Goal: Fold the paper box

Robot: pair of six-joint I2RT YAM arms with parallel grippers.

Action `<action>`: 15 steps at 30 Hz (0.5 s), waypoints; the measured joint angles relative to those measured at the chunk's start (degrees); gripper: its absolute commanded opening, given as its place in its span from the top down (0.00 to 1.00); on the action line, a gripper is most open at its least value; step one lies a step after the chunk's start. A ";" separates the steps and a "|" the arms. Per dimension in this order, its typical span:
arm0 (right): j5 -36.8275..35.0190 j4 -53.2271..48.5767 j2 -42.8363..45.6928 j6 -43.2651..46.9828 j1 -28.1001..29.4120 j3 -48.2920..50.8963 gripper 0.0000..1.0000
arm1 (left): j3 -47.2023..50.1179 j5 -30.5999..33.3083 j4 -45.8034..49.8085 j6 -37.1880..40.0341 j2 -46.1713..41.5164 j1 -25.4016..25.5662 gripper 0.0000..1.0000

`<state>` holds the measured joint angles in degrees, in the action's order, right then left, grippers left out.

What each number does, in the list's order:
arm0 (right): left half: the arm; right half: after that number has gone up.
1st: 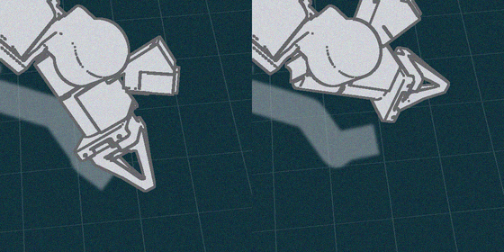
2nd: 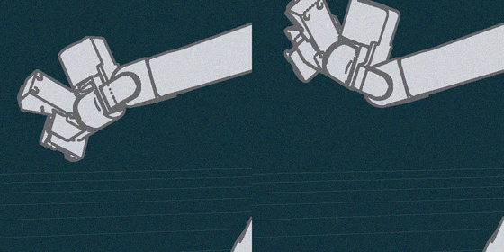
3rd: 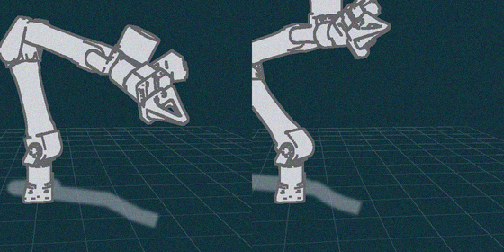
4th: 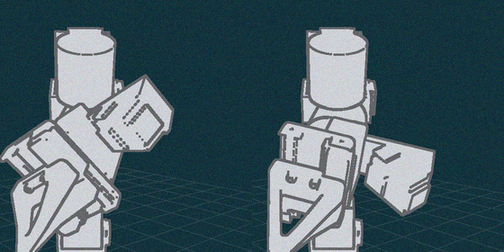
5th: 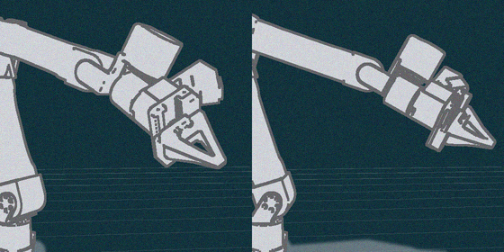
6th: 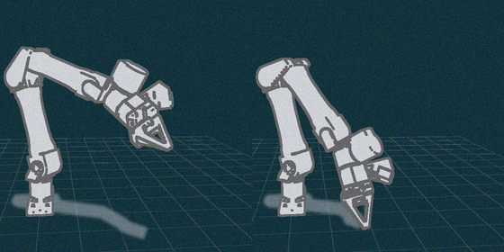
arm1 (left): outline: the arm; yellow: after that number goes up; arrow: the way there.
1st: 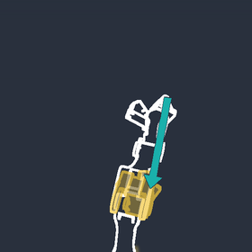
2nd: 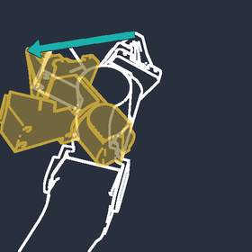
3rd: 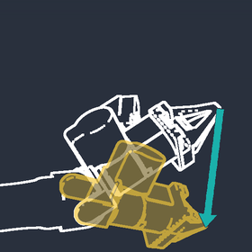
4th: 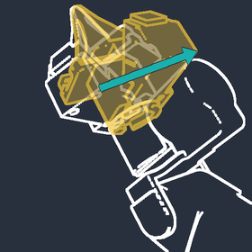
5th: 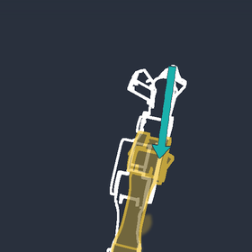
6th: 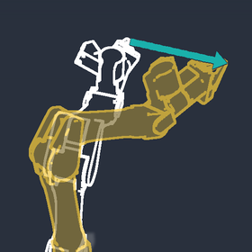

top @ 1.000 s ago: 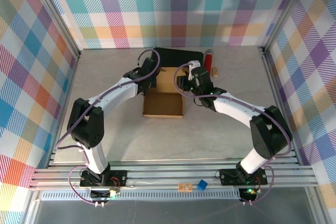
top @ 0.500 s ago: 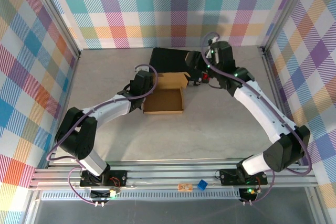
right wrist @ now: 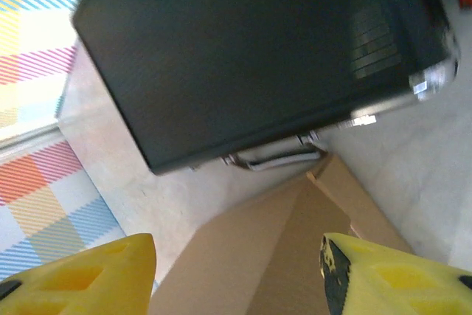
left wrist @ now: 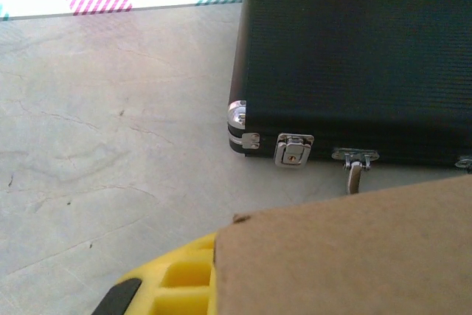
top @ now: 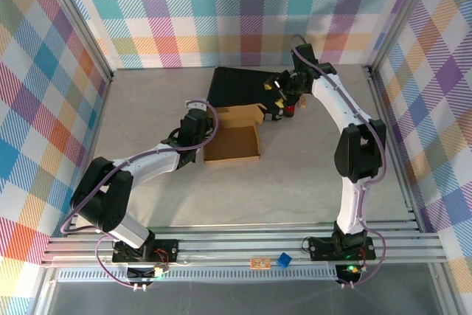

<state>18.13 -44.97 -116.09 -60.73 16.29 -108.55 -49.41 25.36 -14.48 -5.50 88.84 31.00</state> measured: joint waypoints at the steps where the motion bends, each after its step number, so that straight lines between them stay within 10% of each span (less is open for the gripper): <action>1: 1.31 -0.72 -0.50 -0.85 0.07 0.00 0.41 | 0.13 -0.07 -0.57 -0.07 0.02 0.11 1.00; 15: 9.18 -2.08 -0.42 -4.87 0.68 3.02 0.49 | 0.20 -0.39 -2.21 -1.14 0.04 1.05 1.00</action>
<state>27.31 -47.05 -116.51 -65.60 16.97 -105.54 -49.21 24.97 -16.69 -6.63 88.88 32.05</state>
